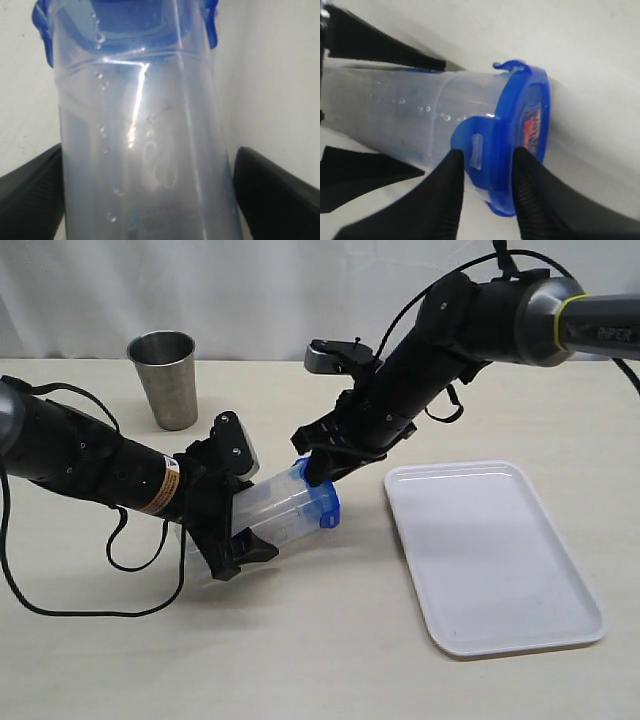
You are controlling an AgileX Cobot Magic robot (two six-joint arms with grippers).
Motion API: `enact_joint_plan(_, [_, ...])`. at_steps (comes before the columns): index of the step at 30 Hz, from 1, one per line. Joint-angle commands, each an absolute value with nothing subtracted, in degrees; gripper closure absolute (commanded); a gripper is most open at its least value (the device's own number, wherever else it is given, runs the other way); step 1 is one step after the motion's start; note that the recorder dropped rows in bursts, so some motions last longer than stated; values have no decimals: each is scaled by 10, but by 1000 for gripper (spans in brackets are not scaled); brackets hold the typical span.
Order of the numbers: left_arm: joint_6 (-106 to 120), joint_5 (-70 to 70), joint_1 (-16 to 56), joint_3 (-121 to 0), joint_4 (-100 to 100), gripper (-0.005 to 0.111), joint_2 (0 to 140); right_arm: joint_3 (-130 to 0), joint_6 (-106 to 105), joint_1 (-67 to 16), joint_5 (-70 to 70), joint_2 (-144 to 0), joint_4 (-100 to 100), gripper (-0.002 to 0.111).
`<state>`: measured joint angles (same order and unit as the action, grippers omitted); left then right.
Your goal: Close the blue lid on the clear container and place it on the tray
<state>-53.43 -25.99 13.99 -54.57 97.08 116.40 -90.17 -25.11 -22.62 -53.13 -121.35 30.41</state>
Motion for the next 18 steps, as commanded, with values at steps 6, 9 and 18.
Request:
enact_joint_plan(6, [-521,-227,141,-534,999,29,1193,-915,-262,-228,-577,-1249,276,79])
enact_joint_plan(9, [-521,-227,141,-534,999,38,1193,-954,-263,-227,-621,-1234,275,79])
enact_joint_plan(18, [-522,-226,141,-534,999,106,1193,-1038,-274,-227,-643,-1134,270,78])
